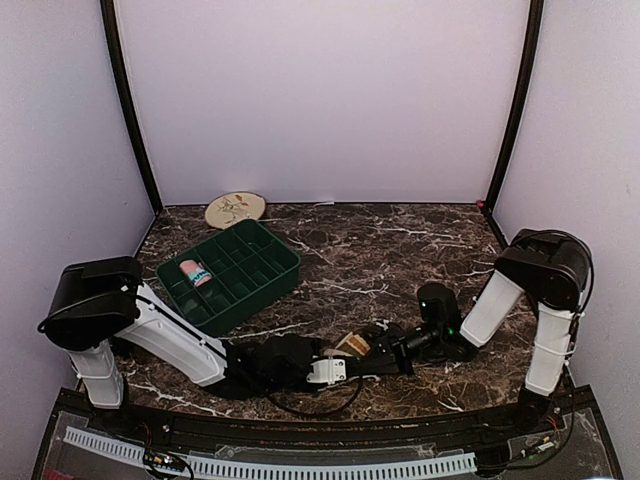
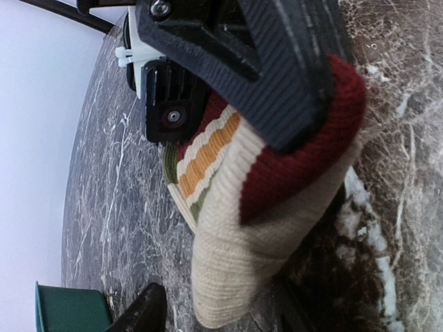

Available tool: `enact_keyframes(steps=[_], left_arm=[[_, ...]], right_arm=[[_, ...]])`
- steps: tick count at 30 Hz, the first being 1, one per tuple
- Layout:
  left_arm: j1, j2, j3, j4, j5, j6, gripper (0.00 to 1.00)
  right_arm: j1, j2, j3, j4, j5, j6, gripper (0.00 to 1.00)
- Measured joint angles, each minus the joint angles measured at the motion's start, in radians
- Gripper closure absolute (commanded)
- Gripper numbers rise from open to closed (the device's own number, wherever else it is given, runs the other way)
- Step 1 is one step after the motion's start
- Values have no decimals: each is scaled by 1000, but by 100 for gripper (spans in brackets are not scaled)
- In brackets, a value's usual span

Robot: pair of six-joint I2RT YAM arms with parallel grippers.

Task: Roll the socks
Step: Roll the sock at the center of the board.

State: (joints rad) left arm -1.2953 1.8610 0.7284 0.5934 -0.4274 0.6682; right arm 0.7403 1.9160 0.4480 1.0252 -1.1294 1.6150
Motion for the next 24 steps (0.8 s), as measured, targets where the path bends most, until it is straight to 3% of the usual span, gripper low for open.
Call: enact_keyframes(steps=[20,24], left_arm=[[-33,57,14,90,-72,2,45],[-32,76,39,89,-70,1,54]], right_arm=[[0,44,-34,212,2,159,100],[0,44,-44,225,2,165,100]])
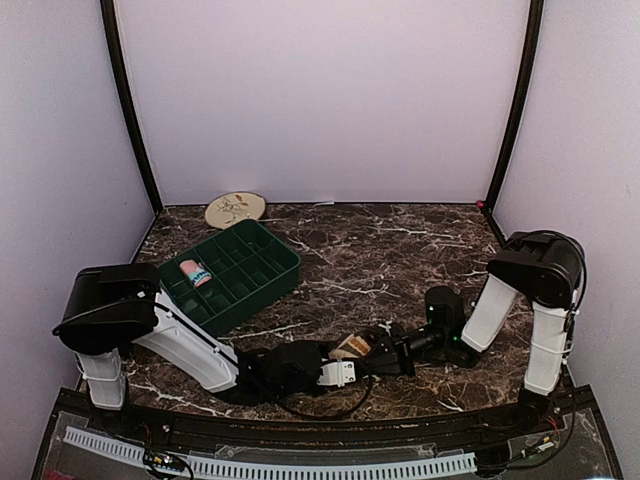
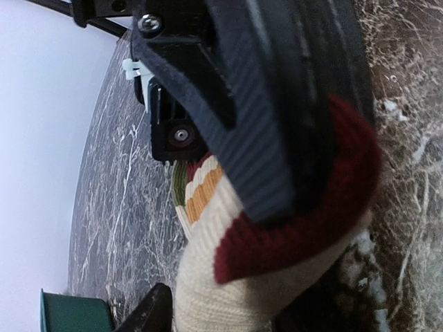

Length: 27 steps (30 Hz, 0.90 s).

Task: Roll the socks
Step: Roll the sock at the center of the board.

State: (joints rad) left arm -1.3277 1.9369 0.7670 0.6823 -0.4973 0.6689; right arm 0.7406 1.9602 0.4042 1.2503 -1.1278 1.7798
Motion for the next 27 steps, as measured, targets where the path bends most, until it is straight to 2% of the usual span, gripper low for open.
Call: enact_keyframes(steps=[4,5,9,11,19,22,26,27], left_arm=[[2,13,17,-23,18,-7,83],[3,14,18,-39,27,-5,87],[5,14,18,-61,44,-10,90],[5,14,18,-63,49,-12,100],[8,0,17,-93,67,-16,100],[10,-10,25,-129,76,-16,100],[13,-27,51,-212,98,-17,100],[16,-31,61,-239,105,-18,100]], right_arm=[[0,0,-10,19,0,12,100],[0,0,-13,26,0,14,100],[1,4,-19,45,2,26,100],[1,8,-19,54,2,32,100],[1,8,-11,27,-3,-7,100],[2,-32,12,-138,-6,-142,97],[5,-109,187,-722,39,-584,95],[3,-114,224,-815,56,-659,95]])
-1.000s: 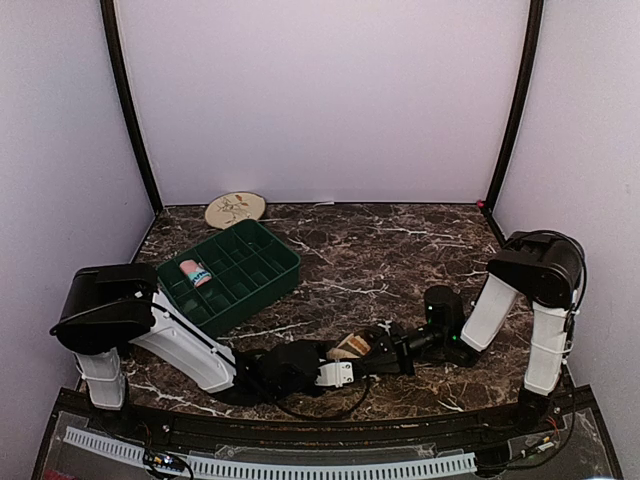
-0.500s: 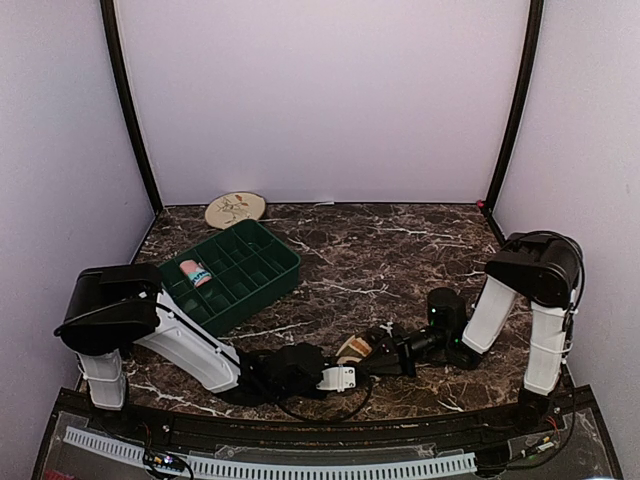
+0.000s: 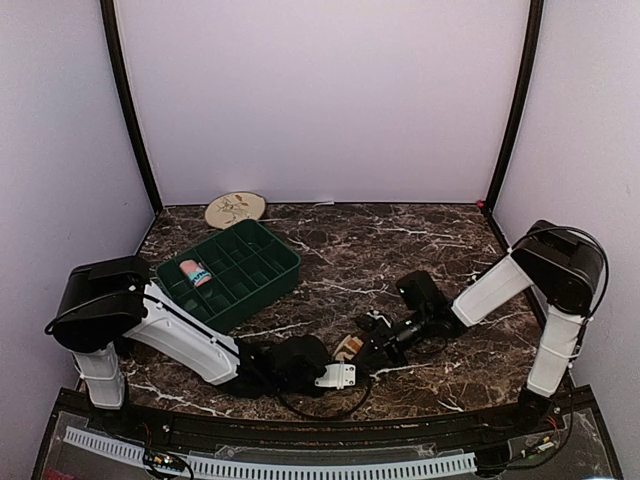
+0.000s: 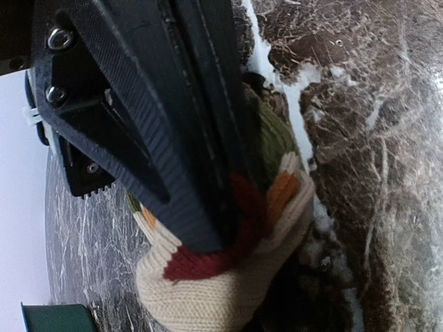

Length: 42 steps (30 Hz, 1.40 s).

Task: Roll the socks
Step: Roll the sock at the center of the board.

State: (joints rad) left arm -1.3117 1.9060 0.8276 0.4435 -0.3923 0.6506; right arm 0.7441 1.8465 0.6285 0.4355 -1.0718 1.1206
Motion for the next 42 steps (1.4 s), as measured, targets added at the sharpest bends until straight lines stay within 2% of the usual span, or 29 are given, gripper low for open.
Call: enact_keyframes(steps=[4,6,8,17,18,19,20,30,36,42], left_arm=[[9,-9,53,-122,29,-9,100],[13,-11,93,-201,55,-16,100],[14,-11,128,-269,82,-24,100],[15,-24,232,-532,195,-69,100],[16,-24,238,-548,202,-73,100],[18,-24,246,-568,211,-80,100],[20,-24,251,-580,217,-84,100],[42,-21,314,-730,303,-117,100],[60,-10,350,-790,361,-143,100],[92,1,383,-851,439,-175,100]], right_arm=[[-11,-31,45,-275,64,-238,90],[-13,-37,45,-364,95,-318,82],[-13,-46,45,-406,112,-367,71],[-13,-173,47,-517,237,-488,40],[-13,-188,45,-525,258,-489,34],[-14,-208,40,-531,283,-495,10],[-14,-227,32,-536,302,-495,1],[8,-438,-61,-581,497,-494,0],[90,-539,-90,-659,718,-491,0],[219,-629,-104,-765,1016,-480,0]])
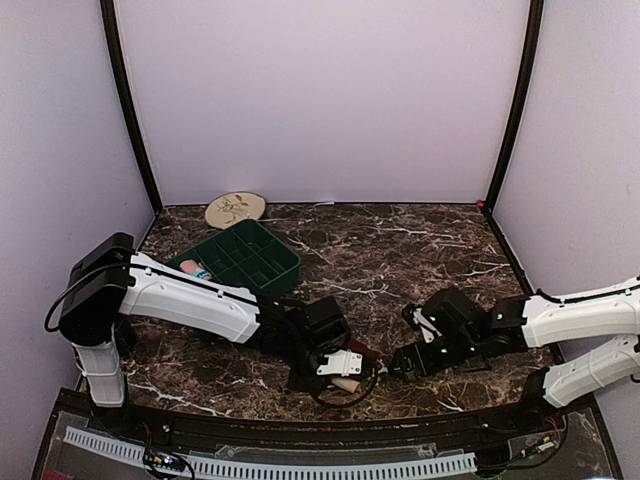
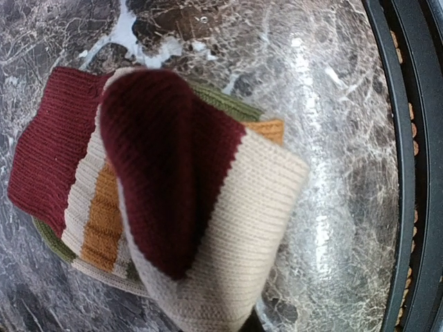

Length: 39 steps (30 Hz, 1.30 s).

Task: Roll the socks
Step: Roll the sock at the center of the board.

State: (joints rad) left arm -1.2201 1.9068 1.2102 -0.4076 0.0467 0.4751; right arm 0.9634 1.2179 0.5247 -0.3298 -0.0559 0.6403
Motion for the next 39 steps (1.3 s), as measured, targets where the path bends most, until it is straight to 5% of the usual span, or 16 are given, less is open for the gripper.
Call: enact_keyframes(steps=[12,18,22,31,39], left_arm=[[55,78,127,-140,145,-34,100],[73,88,140,-162,190,-35,100],[85,91,143,-166,210,-41,100],[120,101,145,-168,276,-46,100],[127,132,187,-200,306,-45,100]], right_arm=[[171,-66,70,-66,418,-42,0],[397,117,346,-241,790,6,1],[406,205,401,-301,962,115,0],[449,114,376,-367,997,191,27],[689,137,375,-467,923,265,32]])
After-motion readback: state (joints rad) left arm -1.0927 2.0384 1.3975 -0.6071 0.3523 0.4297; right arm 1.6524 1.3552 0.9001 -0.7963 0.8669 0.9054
